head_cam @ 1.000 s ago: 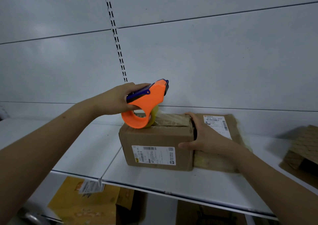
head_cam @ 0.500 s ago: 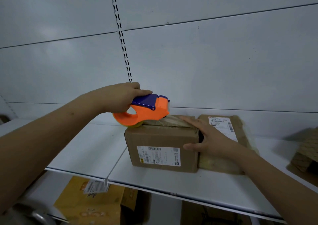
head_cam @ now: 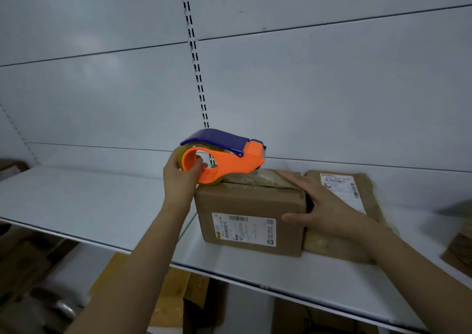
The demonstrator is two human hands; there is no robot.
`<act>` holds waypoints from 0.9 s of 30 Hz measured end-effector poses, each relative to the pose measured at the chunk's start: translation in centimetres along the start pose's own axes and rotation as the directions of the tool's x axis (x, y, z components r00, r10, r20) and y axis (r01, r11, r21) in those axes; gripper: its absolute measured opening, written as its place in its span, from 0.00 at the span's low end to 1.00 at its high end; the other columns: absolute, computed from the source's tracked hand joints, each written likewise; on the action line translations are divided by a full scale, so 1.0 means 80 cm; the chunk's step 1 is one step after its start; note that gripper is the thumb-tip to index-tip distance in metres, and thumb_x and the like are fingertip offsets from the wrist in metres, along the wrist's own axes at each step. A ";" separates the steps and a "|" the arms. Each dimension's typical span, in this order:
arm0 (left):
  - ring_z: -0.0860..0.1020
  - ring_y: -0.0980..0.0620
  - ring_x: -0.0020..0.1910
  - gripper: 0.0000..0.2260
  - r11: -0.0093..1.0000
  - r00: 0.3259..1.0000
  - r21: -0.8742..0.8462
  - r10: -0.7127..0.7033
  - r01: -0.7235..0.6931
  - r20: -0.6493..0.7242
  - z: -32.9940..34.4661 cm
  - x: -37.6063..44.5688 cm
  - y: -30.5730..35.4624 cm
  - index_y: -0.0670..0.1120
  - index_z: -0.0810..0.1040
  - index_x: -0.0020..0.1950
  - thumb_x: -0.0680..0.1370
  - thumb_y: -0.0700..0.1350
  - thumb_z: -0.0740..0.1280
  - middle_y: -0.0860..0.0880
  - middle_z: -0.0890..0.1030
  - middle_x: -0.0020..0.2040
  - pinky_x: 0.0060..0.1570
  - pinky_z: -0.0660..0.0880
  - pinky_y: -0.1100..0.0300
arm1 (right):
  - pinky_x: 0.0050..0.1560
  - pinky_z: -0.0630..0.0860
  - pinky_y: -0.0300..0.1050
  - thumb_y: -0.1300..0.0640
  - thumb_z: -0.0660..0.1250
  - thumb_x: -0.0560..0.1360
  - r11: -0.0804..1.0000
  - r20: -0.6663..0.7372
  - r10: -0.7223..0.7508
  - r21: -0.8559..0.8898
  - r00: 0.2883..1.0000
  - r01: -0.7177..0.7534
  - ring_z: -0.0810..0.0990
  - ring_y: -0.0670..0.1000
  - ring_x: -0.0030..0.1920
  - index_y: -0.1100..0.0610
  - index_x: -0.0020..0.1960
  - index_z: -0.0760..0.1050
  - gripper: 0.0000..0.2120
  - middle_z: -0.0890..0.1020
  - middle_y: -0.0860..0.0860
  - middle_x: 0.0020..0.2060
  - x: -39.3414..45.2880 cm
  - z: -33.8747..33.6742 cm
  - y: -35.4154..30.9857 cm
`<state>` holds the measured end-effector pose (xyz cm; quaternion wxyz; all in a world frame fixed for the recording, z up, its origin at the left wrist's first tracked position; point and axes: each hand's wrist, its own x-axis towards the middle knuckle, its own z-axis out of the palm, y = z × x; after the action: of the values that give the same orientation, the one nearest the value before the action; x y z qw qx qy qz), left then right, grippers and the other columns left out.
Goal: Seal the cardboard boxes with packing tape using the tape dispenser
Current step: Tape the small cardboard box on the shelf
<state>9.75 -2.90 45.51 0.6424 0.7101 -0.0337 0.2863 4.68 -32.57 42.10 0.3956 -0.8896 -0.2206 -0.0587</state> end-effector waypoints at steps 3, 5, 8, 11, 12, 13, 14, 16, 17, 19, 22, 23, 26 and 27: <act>0.83 0.55 0.42 0.14 0.993 0.997 0.103 0.048 -0.054 0.061 -0.009 0.012 0.007 0.55 0.78 0.54 0.77 0.36 0.69 0.52 0.83 0.47 0.44 0.80 0.60 | 0.67 0.70 0.44 0.38 0.75 0.66 1.000 0.003 0.008 0.001 1.000 -0.008 0.70 0.39 0.64 0.26 0.72 0.54 0.42 0.70 0.42 0.65 0.000 0.000 0.003; 0.84 0.52 0.42 0.13 0.982 0.987 0.155 0.082 -0.104 0.140 -0.019 0.026 0.015 0.51 0.79 0.58 0.78 0.36 0.69 0.49 0.83 0.50 0.44 0.80 0.61 | 0.67 0.71 0.45 0.37 0.75 0.66 1.000 0.008 0.019 0.009 1.000 -0.019 0.71 0.39 0.63 0.25 0.72 0.54 0.42 0.70 0.41 0.64 0.000 -0.002 0.002; 0.84 0.48 0.45 0.13 0.964 0.980 0.233 0.082 -0.124 0.184 -0.028 0.037 0.019 0.50 0.79 0.60 0.78 0.38 0.69 0.48 0.83 0.53 0.49 0.82 0.55 | 0.66 0.71 0.46 0.38 0.75 0.67 1.000 0.012 0.023 0.000 1.000 -0.023 0.72 0.40 0.62 0.25 0.71 0.54 0.42 0.71 0.42 0.63 -0.001 -0.003 -0.002; 0.85 0.49 0.44 0.12 0.967 0.977 0.228 0.070 -0.117 0.203 -0.031 0.043 0.018 0.48 0.79 0.60 0.78 0.39 0.70 0.47 0.83 0.52 0.49 0.82 0.55 | 0.67 0.70 0.45 0.38 0.75 0.67 1.000 0.002 0.013 -0.023 1.000 -0.013 0.71 0.40 0.64 0.26 0.72 0.54 0.41 0.70 0.41 0.65 -0.002 -0.001 -0.003; 0.85 0.49 0.44 0.11 0.969 0.978 0.225 0.058 -0.103 0.198 -0.031 0.045 0.017 0.48 0.78 0.60 0.78 0.39 0.70 0.47 0.83 0.52 0.49 0.82 0.55 | 0.68 0.70 0.44 0.39 0.75 0.68 0.999 0.001 0.013 -0.029 1.000 -0.013 0.71 0.40 0.64 0.26 0.72 0.54 0.41 0.70 0.41 0.66 -0.002 0.000 -0.003; 0.85 0.50 0.43 0.11 0.973 0.981 0.216 0.046 -0.087 0.186 -0.032 0.045 0.015 0.49 0.78 0.59 0.78 0.39 0.70 0.47 0.83 0.52 0.48 0.82 0.56 | 0.68 0.70 0.44 0.39 0.75 0.68 0.999 0.000 0.013 -0.032 1.000 -0.013 0.70 0.39 0.64 0.26 0.72 0.54 0.41 0.70 0.40 0.66 -0.002 0.000 -0.004; 0.85 0.51 0.42 0.11 0.978 0.985 0.196 0.037 -0.071 0.171 -0.032 0.045 0.012 0.51 0.78 0.57 0.78 0.39 0.70 0.49 0.83 0.51 0.46 0.81 0.58 | 0.67 0.69 0.43 0.40 0.75 0.68 0.999 -0.002 0.010 -0.033 1.000 -0.010 0.70 0.38 0.64 0.27 0.73 0.55 0.41 0.70 0.40 0.66 -0.002 0.000 -0.005; 0.84 0.56 0.40 0.11 0.985 0.989 0.162 0.028 -0.052 0.146 -0.031 0.043 0.008 0.53 0.77 0.55 0.78 0.39 0.70 0.52 0.83 0.49 0.41 0.80 0.65 | 0.67 0.69 0.41 0.40 0.75 0.68 0.999 -0.010 0.001 -0.040 1.000 -0.001 0.70 0.37 0.63 0.28 0.73 0.55 0.41 0.70 0.40 0.66 -0.002 0.000 -0.005; 0.84 0.57 0.40 0.11 0.986 0.989 0.156 0.034 -0.057 0.147 -0.032 0.043 0.008 0.53 0.76 0.55 0.78 0.38 0.70 0.53 0.82 0.49 0.39 0.79 0.67 | 0.66 0.69 0.41 0.40 0.75 0.68 0.999 -0.012 0.000 -0.043 1.000 0.000 0.70 0.37 0.63 0.28 0.73 0.55 0.41 0.71 0.40 0.65 -0.001 0.000 -0.006; 0.84 0.58 0.40 0.12 0.982 0.985 0.167 0.056 -0.084 0.166 -0.034 0.046 0.009 0.53 0.77 0.56 0.78 0.38 0.70 0.54 0.82 0.48 0.38 0.78 0.70 | 0.67 0.70 0.43 0.40 0.75 0.68 0.999 -0.007 0.004 -0.046 1.000 -0.004 0.70 0.38 0.64 0.28 0.73 0.55 0.41 0.70 0.40 0.66 -0.001 0.000 -0.004; 0.82 0.58 0.42 0.13 0.963 0.976 0.237 0.083 -0.131 0.200 -0.041 0.054 0.013 0.53 0.76 0.58 0.77 0.39 0.71 0.56 0.81 0.49 0.40 0.76 0.70 | 0.68 0.70 0.45 0.39 0.75 0.68 0.999 -0.006 0.010 -0.045 1.000 -0.010 0.70 0.39 0.65 0.28 0.73 0.56 0.41 0.71 0.41 0.66 -0.002 0.000 -0.002; 0.82 0.57 0.43 0.14 0.956 0.975 0.259 0.083 -0.136 0.206 -0.043 0.056 0.012 0.53 0.76 0.59 0.77 0.39 0.71 0.56 0.81 0.49 0.41 0.75 0.69 | 0.68 0.70 0.45 0.39 0.75 0.68 0.999 -0.007 0.011 -0.045 1.000 -0.011 0.70 0.39 0.65 0.28 0.73 0.56 0.41 0.71 0.41 0.66 -0.001 0.000 -0.002; 0.81 0.54 0.47 0.15 0.949 0.975 0.284 0.083 -0.140 0.206 -0.049 0.057 0.004 0.56 0.76 0.58 0.77 0.39 0.71 0.56 0.81 0.51 0.45 0.76 0.65 | 0.68 0.69 0.45 0.39 0.75 0.67 0.998 -0.010 0.014 -0.053 1.000 -0.014 0.70 0.39 0.64 0.28 0.73 0.56 0.41 0.71 0.41 0.66 -0.002 0.000 -0.003; 0.82 0.53 0.48 0.15 0.955 0.976 0.263 0.083 -0.135 0.202 -0.049 0.056 0.001 0.57 0.76 0.57 0.77 0.39 0.71 0.56 0.81 0.51 0.46 0.78 0.62 | 0.68 0.70 0.45 0.39 0.75 0.68 0.998 -0.008 0.015 -0.053 1.000 -0.015 0.70 0.39 0.64 0.28 0.73 0.56 0.41 0.71 0.41 0.66 -0.002 -0.001 -0.003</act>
<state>12.03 2.22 47.63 0.5147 0.8133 -0.0935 0.2547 4.46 -32.52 42.25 0.3731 -0.9012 -0.2107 -0.0651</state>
